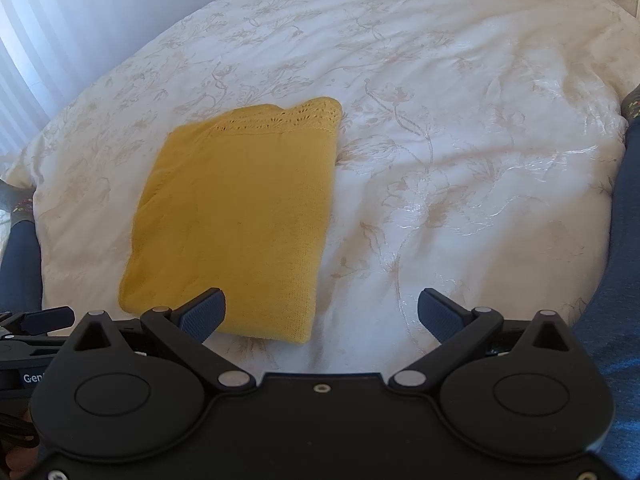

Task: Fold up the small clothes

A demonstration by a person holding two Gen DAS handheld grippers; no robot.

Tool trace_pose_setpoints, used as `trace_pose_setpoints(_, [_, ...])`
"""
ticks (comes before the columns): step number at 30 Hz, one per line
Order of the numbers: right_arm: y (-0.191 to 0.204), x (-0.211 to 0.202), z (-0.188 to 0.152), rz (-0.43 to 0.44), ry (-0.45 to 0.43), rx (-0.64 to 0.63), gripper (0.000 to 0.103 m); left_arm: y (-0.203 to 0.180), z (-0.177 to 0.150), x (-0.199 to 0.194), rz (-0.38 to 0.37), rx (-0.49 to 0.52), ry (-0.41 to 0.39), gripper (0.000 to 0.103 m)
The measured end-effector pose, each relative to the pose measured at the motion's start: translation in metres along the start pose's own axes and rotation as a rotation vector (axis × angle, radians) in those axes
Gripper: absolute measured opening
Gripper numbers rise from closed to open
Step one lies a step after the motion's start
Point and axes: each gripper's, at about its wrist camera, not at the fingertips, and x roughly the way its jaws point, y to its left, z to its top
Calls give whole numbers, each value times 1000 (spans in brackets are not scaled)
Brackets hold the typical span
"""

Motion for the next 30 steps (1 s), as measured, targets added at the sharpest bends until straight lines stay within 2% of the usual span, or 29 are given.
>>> trace_pose_setpoints(30, [2, 5, 6, 0, 17, 5, 102, 1, 7, 1, -9, 1, -9, 101])
